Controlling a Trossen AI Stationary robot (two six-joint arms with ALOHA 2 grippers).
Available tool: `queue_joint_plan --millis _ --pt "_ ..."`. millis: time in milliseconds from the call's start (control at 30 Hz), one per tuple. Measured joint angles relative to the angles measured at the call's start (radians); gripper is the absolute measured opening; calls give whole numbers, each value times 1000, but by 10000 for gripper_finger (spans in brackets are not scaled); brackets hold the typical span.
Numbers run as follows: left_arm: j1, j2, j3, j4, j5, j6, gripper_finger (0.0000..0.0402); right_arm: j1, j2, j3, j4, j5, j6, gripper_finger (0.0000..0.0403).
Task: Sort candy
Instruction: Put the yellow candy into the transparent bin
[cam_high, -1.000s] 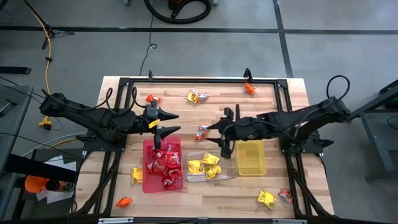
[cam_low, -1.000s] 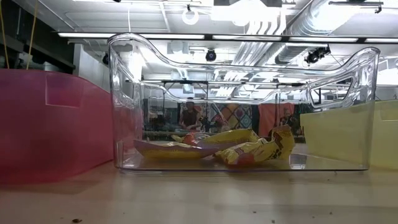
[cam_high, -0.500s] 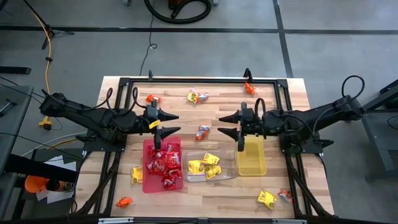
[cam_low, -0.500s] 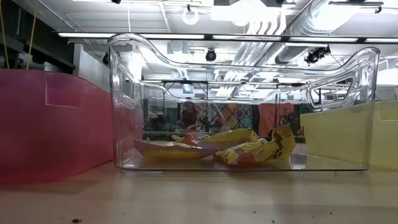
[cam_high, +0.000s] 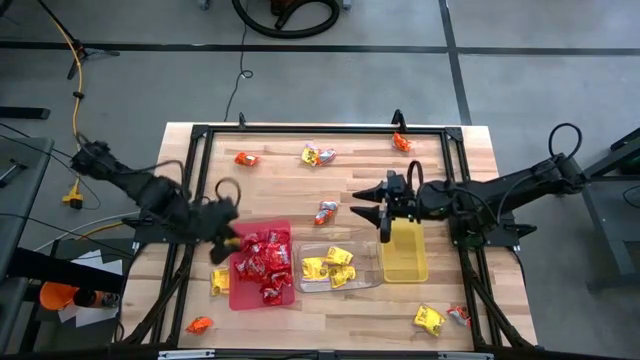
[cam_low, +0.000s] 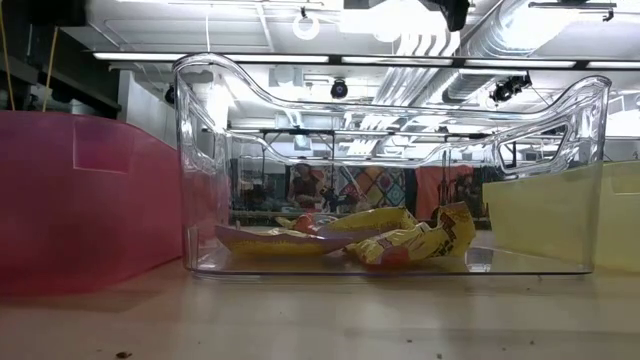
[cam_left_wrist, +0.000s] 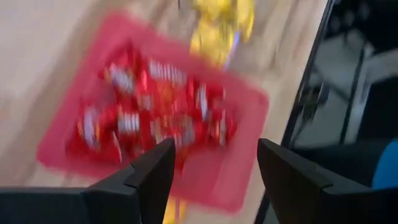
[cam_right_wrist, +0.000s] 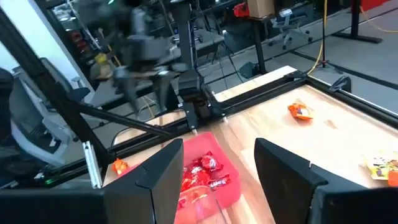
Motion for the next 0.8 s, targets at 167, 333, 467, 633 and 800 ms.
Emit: queue_joint_plan --millis 167,333,467,633,800 --pt "-247 60 1 -59 -58 -131 216 -5 0 0 -1 0 0 193" --pt "-445 189 -1 -106 -71 -183 216 -5 0 0 -11 -1 1 193" --pt "-535 282 -52 -95 -47 -167 216 -5 0 0 -17 0 1 193" --pt "-544 340 -144 11 -46 -183 216 -5 0 0 -22 -1 28 193" --pt "-545 355 -265 178 -38 -180 216 -5 0 0 -35 -1 64 193"
